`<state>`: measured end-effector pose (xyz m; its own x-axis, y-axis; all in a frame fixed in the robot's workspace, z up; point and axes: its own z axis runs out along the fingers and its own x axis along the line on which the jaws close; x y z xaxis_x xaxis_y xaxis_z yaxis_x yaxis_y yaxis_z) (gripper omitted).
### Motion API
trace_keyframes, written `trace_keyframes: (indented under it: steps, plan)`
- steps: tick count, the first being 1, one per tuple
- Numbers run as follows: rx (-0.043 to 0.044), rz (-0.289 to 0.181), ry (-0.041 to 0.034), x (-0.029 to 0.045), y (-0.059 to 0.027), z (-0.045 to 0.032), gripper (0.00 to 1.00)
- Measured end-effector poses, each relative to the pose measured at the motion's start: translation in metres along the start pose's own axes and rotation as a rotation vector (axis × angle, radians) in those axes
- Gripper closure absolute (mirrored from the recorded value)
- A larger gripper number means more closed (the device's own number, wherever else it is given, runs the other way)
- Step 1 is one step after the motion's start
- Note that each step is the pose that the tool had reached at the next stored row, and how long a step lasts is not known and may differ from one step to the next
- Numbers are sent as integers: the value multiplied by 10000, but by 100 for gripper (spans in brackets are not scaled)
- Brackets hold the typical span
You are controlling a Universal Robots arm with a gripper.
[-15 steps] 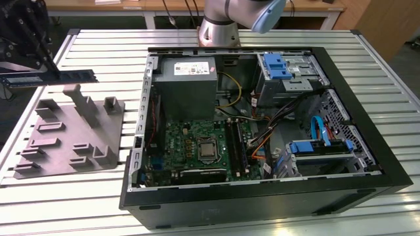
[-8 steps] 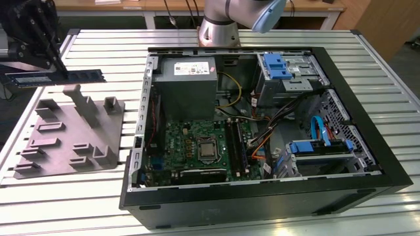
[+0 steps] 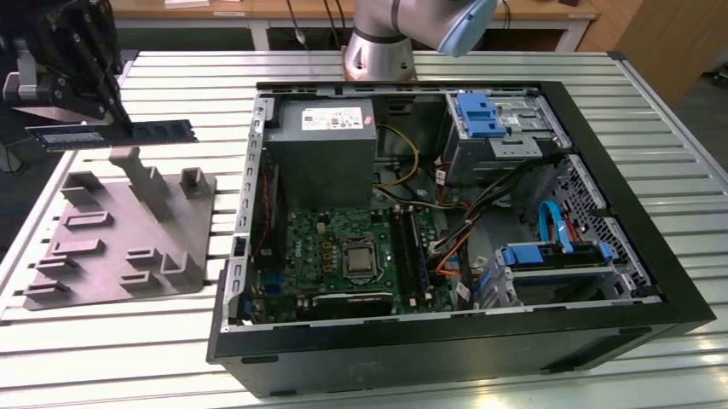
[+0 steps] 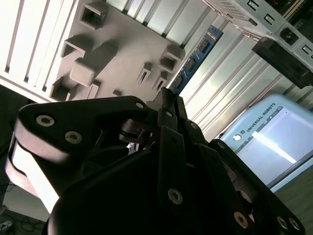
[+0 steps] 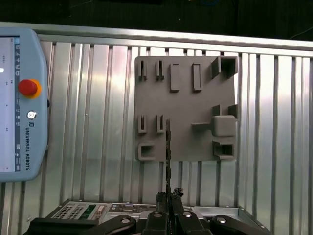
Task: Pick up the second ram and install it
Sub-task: 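Pick up the second ram and move it above second insertion slot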
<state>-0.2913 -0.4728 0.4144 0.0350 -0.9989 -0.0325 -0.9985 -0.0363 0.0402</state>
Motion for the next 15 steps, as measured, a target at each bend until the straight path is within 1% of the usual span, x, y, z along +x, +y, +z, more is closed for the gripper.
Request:
trace_keyframes:
  steps: [4,10,15]
  plan:
    - [0,0,-1,3,-90,-3,86]
    - [-3,-1,-1,9,-267,-6,86]
    - [-4,0,-1,14,-389,-9,86]
